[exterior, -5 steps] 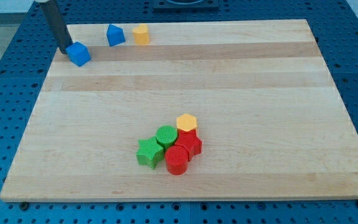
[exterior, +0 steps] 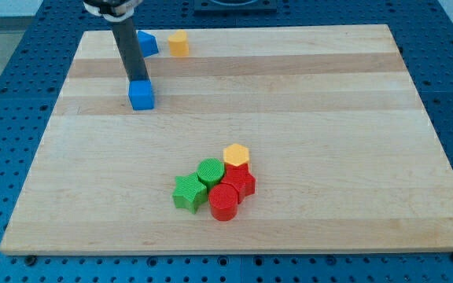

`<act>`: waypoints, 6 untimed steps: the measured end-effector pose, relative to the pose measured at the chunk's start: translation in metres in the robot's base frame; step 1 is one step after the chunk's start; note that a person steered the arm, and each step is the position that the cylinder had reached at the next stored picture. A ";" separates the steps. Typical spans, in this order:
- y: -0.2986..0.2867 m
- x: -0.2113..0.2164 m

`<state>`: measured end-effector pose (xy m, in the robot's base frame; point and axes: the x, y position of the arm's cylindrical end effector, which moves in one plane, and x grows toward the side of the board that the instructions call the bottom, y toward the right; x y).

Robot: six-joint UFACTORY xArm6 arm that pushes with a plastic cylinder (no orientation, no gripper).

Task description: Slide the blue cube towards the green star

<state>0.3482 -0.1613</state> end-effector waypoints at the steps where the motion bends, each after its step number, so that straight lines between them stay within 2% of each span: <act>1: 0.002 0.032; 5: 0.005 0.153; 6: 0.012 0.159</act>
